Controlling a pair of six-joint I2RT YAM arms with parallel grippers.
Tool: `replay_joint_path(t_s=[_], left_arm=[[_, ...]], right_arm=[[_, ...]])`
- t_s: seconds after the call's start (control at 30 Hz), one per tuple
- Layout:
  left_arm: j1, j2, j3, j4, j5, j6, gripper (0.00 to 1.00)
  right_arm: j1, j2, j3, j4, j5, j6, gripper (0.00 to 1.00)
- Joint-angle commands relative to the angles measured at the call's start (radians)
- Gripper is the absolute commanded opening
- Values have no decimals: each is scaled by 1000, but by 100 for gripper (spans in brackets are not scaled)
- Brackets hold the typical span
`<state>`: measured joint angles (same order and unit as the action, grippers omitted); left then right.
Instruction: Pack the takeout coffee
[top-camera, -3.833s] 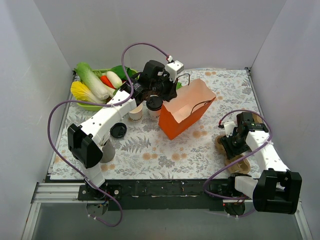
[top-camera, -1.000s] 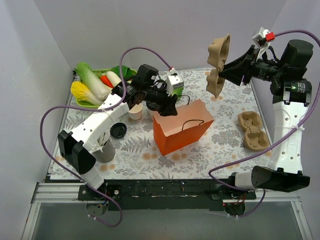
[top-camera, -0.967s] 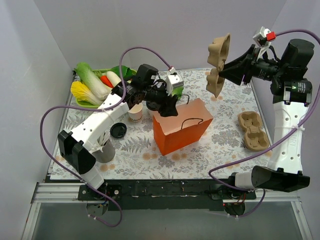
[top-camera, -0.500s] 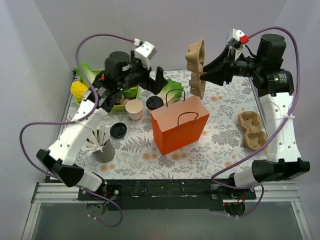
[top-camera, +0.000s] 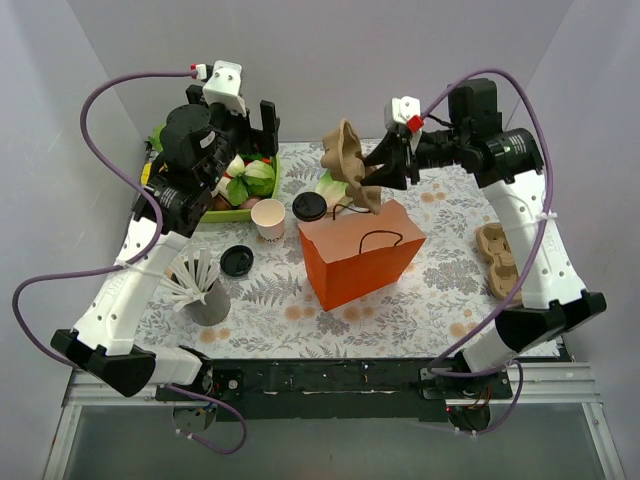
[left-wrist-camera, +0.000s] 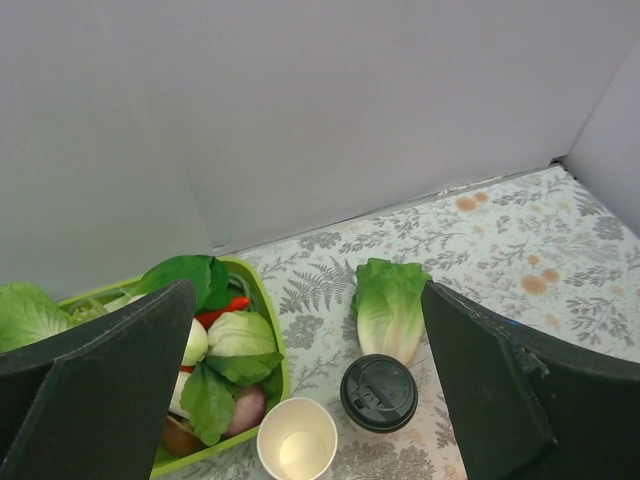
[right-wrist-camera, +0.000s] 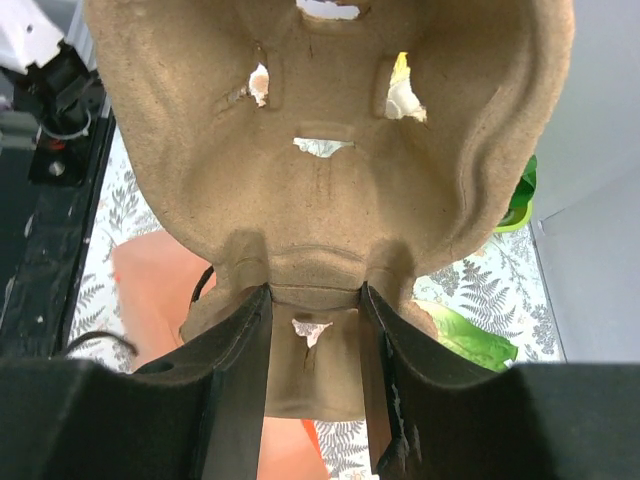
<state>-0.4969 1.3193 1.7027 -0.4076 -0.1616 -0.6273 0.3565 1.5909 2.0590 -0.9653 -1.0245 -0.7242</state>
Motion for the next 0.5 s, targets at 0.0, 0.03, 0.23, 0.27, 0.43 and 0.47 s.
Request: replay_joint_path(t_s=[0.0,0.03,0.23,0.27,0.43,0.47], left_arm=[[14,-19,-29,27,-52,23,98],[14,-19,-31,29,-52,23,98],[14,6,-26,23,-26,12,98],[14,11,-25,23,-23,11,98],[12,18,-20,21,-7,-3,98],[12,18,-21,18,-6,-5,98]], right_arm=[[32,-135,-111,34,49,-112,1],[32,-172,-164,77,64,-87,1],[27,-272,-315,497,371,147,1],[24,-267,-295,496,436,161,1],[-37,-287,-301,401,517,177,1],[-47,-296,-309,384,506,177,1]])
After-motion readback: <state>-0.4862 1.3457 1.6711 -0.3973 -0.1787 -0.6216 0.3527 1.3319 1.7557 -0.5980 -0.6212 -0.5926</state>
